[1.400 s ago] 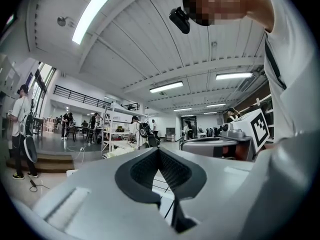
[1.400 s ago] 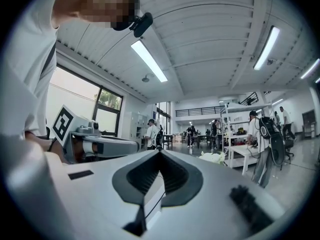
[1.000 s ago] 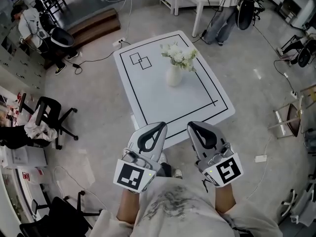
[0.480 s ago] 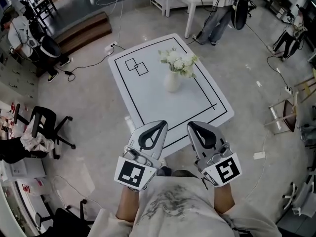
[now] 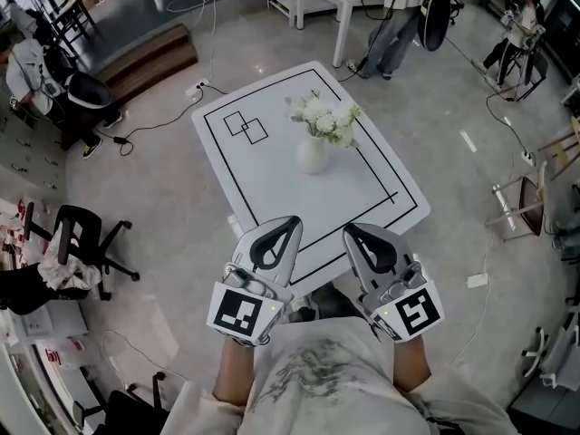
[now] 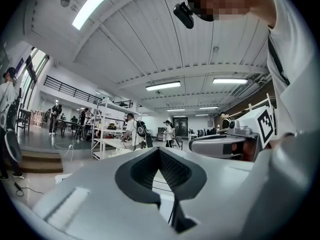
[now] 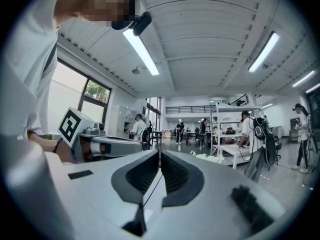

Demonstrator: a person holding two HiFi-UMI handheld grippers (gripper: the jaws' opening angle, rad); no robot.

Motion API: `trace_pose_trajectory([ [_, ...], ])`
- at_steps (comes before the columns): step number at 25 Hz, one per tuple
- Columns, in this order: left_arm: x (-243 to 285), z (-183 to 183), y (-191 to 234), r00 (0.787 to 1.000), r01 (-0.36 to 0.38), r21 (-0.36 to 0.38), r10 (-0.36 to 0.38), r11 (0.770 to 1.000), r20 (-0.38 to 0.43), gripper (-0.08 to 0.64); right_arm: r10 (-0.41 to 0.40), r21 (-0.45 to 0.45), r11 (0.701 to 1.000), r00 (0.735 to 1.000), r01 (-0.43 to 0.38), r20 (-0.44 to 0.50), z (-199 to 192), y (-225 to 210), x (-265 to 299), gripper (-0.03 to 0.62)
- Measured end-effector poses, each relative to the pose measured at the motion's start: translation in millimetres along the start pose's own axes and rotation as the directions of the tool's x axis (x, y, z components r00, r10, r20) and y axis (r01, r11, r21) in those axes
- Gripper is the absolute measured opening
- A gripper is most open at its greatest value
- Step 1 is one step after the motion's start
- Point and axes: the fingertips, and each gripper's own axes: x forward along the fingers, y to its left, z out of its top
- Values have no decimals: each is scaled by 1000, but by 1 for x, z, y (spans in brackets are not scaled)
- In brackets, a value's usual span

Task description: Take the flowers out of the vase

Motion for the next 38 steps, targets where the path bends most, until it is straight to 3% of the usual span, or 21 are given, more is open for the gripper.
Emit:
trace_pose_trajectory([
  [7, 19, -8, 17, 999, -23, -16, 23, 1000, -24, 8, 5, 3, 1000, 1000, -5, -8, -14, -22, 24, 21],
  [9, 26, -12, 23, 999, -30, -17, 29, 999, -31, 9, 14, 6, 1000, 1000, -14, -12, -18, -29, 32, 70],
  [25, 84, -37, 61, 999, -29, -31, 28, 999, -31, 21, 51, 24, 998, 997, -50, -57, -37, -72, 67, 71],
  [33, 106, -55, 71, 998, -22, -58, 18, 998, -62, 58, 52, 30, 998, 995, -50, -82, -46, -89, 74, 71],
  [38, 118, -62, 76, 999, -8, -37, 6, 999, -54, 88, 51, 34, 998, 994, -48, -93, -51, -95, 75, 71],
])
